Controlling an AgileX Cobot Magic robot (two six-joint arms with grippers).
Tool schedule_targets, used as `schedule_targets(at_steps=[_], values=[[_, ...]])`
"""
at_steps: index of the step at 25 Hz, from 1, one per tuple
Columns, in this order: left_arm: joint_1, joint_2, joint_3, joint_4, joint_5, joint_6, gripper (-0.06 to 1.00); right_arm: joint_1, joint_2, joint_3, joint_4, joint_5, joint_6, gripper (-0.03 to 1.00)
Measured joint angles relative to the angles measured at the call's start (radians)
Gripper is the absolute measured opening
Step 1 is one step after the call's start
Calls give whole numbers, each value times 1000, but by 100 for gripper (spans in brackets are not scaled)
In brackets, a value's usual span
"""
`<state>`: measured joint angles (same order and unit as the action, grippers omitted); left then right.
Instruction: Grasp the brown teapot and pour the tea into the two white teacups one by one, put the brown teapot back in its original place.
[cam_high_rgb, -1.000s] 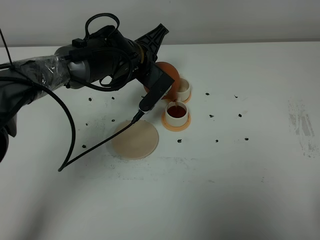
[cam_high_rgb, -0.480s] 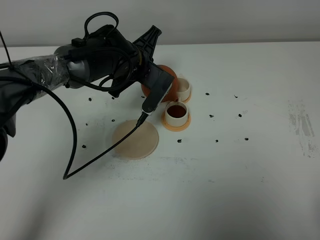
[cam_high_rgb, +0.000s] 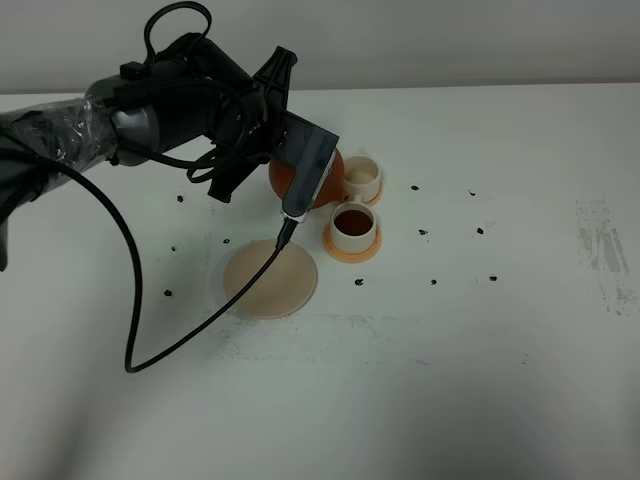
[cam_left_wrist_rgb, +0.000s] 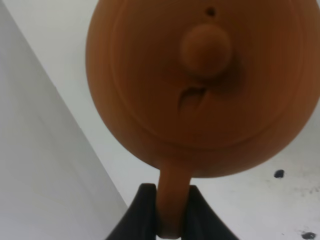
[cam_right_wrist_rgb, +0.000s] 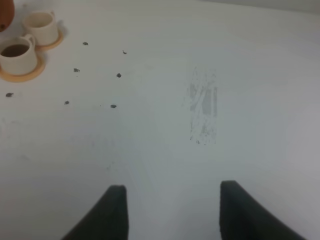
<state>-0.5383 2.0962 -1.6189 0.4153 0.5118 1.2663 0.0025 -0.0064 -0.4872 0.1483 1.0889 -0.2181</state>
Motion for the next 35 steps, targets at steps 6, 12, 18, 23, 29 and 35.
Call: schedule_targets(at_steps=[6,12,18,23,29,35], values=[[0,-103,95,-115,-28,-20,9,0,0,0,0,0,0,41],[-36,-170,200,-316,-21,-21,9,0,0,0,0,0,0,41],[-81,-181,249,-445,42,-70,9,0,0,0,0,0,0,41],[-101,-181,250,-499,105,-160,9,0,0,0,0,0,0,41],[-103,-135,274,-508,99,-227,9,0,0,0,0,0,0,41],[-103,-66,297,-527,60,-231,9,0,0,0,0,0,0,41]])
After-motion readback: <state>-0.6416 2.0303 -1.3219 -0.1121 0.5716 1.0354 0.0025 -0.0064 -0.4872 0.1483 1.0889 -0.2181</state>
